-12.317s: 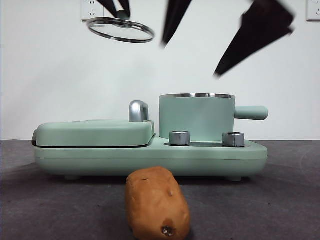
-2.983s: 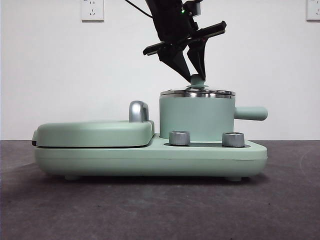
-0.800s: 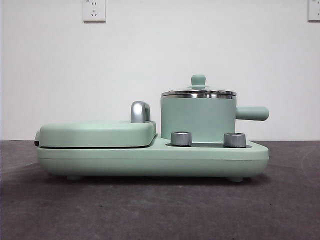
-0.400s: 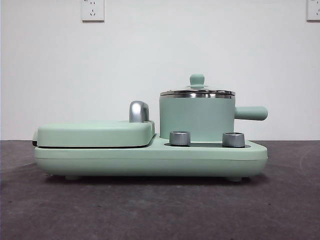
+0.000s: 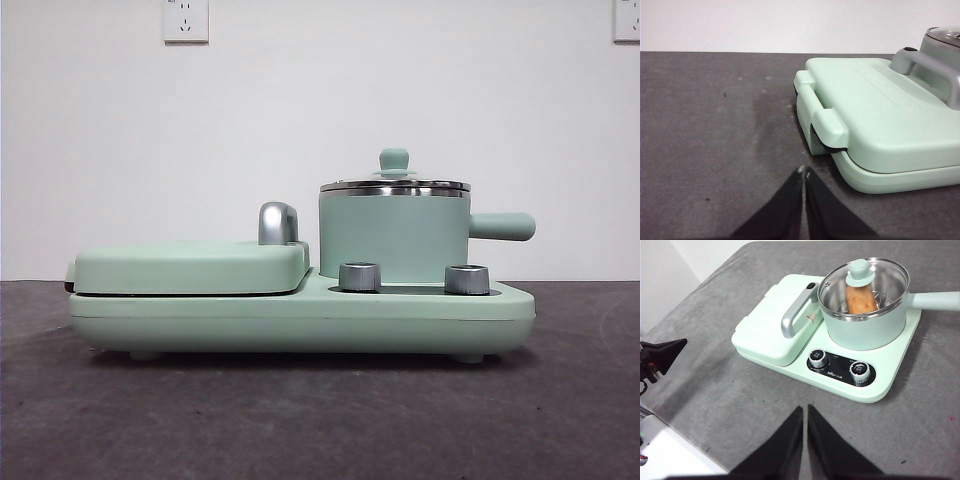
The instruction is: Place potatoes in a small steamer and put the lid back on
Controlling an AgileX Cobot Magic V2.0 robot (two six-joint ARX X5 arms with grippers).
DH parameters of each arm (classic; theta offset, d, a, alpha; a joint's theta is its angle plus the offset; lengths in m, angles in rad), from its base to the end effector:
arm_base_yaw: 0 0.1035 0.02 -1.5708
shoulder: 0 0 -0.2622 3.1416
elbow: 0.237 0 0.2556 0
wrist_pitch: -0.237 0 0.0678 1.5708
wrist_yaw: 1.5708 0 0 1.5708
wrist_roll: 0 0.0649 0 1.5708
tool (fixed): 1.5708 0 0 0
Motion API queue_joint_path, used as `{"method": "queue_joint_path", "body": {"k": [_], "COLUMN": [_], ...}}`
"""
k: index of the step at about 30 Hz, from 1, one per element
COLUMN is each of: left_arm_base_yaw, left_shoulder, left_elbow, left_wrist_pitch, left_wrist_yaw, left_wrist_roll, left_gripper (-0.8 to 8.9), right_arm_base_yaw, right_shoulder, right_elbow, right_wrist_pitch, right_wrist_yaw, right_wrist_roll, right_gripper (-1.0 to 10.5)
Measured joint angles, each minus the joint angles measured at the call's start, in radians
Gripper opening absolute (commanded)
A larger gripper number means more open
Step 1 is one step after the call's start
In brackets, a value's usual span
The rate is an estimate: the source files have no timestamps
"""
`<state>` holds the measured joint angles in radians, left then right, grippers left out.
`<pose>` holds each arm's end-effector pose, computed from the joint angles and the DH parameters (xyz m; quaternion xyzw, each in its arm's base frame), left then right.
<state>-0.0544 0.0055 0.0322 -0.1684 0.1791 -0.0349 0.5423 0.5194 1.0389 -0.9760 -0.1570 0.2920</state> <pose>0.1341 -0.0189 0.1530 -0.0217 0.0727 -0.1149 0.9905 0.0776 0.0586 0.3509 0.0903 0.2683 0.2978 0.9117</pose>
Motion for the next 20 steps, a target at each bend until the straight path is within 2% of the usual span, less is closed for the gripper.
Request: {"method": "queue_joint_path", "body": {"k": [11, 13, 16, 20], "left_arm_base_yaw": [0.0, 0.0, 0.0, 0.0], "left_shoulder": [0.0, 0.0, 0.0, 0.0], "left_elbow": [0.0, 0.0, 0.0, 0.0], "left_wrist_pitch": [0.0, 0.0, 0.0, 0.0], "left_wrist_yaw": [0.0, 0.0, 0.0, 0.0], "left_wrist_roll": [0.002, 0.002, 0.002, 0.002], "left_gripper": [0.08, 0.08, 0.08, 0.08], "right_arm_base_yaw": [0.0, -0.008, -0.092, -0.264], "right_shoulder": [0.0, -0.012, -0.074, -0.225], "right_elbow": [-0.003, -0.03, -0.147, -0.423], "right_wrist_pitch": [0.011, 0.067, 0.22, 0.49], "right_wrist_yaw": [0.0, 0.054, 0.154, 0.157], "right_wrist_roll": [0.0, -0.015, -0.074, -0.15], "right_gripper": [0.1, 0.1, 0.1, 0.1]}}
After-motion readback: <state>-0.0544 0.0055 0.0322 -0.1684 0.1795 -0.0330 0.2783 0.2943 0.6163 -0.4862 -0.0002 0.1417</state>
